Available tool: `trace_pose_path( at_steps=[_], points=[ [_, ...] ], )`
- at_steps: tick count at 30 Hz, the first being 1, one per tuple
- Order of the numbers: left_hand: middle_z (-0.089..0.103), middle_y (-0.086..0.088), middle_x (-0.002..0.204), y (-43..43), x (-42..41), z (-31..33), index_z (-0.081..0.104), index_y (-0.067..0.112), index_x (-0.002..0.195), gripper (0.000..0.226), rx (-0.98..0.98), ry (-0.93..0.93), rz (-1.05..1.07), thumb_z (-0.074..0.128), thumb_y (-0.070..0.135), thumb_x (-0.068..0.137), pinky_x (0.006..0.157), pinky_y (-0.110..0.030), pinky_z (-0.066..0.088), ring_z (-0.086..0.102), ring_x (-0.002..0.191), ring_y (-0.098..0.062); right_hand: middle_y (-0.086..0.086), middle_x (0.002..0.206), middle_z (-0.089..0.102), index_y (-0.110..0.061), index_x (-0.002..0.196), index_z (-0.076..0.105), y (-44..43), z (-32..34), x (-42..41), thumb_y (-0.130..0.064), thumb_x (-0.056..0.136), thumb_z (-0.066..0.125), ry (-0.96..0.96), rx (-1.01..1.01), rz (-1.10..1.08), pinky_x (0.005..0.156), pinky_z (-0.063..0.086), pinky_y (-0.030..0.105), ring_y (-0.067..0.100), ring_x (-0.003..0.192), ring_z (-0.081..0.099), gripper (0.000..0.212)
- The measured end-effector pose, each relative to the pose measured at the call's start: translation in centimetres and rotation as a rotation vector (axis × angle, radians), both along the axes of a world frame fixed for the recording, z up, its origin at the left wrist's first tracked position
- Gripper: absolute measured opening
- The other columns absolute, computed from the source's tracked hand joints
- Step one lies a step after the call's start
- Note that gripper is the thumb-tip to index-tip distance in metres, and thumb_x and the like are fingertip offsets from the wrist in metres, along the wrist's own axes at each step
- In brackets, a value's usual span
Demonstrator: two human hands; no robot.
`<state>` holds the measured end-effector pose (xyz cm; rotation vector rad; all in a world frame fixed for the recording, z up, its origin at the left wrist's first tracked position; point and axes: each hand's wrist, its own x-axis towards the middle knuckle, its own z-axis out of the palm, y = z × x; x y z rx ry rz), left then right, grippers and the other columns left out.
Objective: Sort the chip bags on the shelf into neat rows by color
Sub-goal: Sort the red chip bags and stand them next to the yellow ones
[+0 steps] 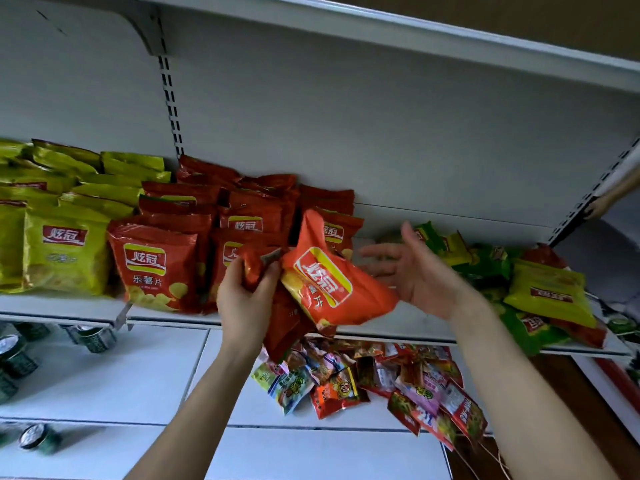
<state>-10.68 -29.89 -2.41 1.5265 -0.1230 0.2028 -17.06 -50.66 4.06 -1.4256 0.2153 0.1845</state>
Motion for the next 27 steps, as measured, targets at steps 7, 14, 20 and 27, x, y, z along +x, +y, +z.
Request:
trace_pose_path(
  at_steps=[7,14,20,27],
  points=[
    [0.061,0.005,0.088,-0.8,0.2,-0.6,0.055,0.020,0.093,0.012,-0.040,0.087,0.028,0.066,0.015,0.087,0.088,-0.046,0.050,0.060,0.093,-0.024,-0.020,0.093,0.070,-0.025,0.105,0.054,5.5,-4.1,-3.4,-0.042,0.050,0.078,-0.290,-0.181,-0.148,0.074,0.052,0.014,-0.002,0.091,0.065,0.061],
    [0.067,0.000,0.091,-0.9,-1.0,0.1,0.059,0.026,0.086,0.012,-0.132,0.114,-0.131,0.068,0.017,0.085,0.086,-0.044,0.053,0.064,0.092,-0.020,0.000,0.102,0.067,-0.023,0.102,0.056,4.8,-5.1,0.1,-0.035,0.088,0.054,-0.240,0.092,-0.674,0.073,0.055,0.031,0.015,0.092,0.065,0.019],
    [0.067,0.000,0.090,-0.7,-1.4,0.2,0.060,0.025,0.086,0.016,-0.116,0.134,-0.165,0.072,0.015,0.081,0.082,-0.043,0.055,0.065,0.089,-0.022,-0.004,0.101,0.063,-0.022,0.112,0.048,4.6,-5.4,1.2,-0.042,0.091,0.049,-0.220,-0.084,-0.750,0.076,0.055,0.032,0.015,0.092,0.064,0.029],
    [0.068,-0.004,0.099,0.1,-0.6,0.1,0.061,0.026,0.094,0.032,-0.177,0.157,-0.145,0.080,0.032,0.070,0.083,-0.040,0.055,0.066,0.094,-0.021,-0.009,0.099,0.062,-0.028,0.106,0.049,3.2,-5.1,0.6,-0.031,0.089,0.052,-0.385,-0.472,-0.437,0.066,0.051,0.013,-0.003,0.082,0.064,0.017]
  ],
)
